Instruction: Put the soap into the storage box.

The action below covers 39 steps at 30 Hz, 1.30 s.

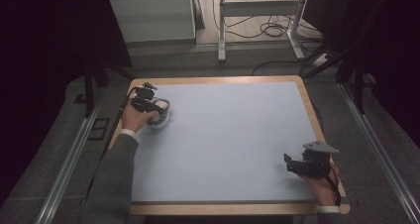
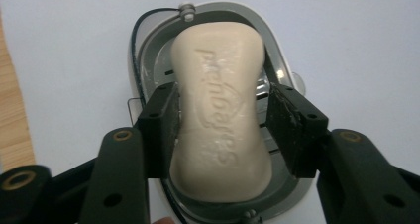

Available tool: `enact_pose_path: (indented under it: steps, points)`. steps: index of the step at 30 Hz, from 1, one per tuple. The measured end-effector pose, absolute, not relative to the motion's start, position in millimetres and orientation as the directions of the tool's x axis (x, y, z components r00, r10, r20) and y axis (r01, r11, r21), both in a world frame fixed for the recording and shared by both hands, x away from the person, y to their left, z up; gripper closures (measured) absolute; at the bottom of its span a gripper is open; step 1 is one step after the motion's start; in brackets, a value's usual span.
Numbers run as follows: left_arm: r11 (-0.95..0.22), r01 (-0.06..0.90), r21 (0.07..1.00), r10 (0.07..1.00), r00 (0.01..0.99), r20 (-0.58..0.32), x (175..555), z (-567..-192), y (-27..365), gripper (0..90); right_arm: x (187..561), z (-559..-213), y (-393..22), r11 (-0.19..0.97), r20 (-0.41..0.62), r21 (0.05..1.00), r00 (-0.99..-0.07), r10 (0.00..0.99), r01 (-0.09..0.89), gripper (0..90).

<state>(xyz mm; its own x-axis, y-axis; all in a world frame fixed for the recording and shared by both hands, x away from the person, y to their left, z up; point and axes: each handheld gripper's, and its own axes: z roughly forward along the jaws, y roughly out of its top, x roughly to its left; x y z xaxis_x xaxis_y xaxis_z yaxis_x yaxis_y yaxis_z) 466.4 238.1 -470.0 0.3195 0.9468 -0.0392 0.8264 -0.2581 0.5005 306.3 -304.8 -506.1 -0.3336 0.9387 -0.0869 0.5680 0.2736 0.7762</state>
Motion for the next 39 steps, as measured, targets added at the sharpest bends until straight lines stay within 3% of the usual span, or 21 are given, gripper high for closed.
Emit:
enact_pose_path:
  steps: [6,18,29,39]
  points:
    - [-0.255,0.801,0.541,0.936,0.345,-0.07,457.1,-460.2,238.9,37.9,306.2,-506.3,-303.6,0.278,-0.091,0.776,-0.335,0.938,0.566,8.3]
    - [-0.286,0.721,0.631,0.882,0.455,-0.12,417.8,-444.8,230.0,28.7,306.1,-506.3,-303.4,0.278,-0.091,0.776,-0.335,0.938,0.567,8.3]
    - [-0.364,0.634,0.683,0.816,0.57,-0.094,368.5,-465.8,202.5,27.3,305.2,-505.5,-302.3,0.284,-0.094,0.779,-0.344,0.934,0.559,8.3]
    - [-0.412,0.629,0.659,0.787,0.61,-0.091,335.1,-501.5,184.8,25.1,304.1,-503.7,-301.2,0.29,-0.099,0.787,-0.353,0.931,0.544,8.3]
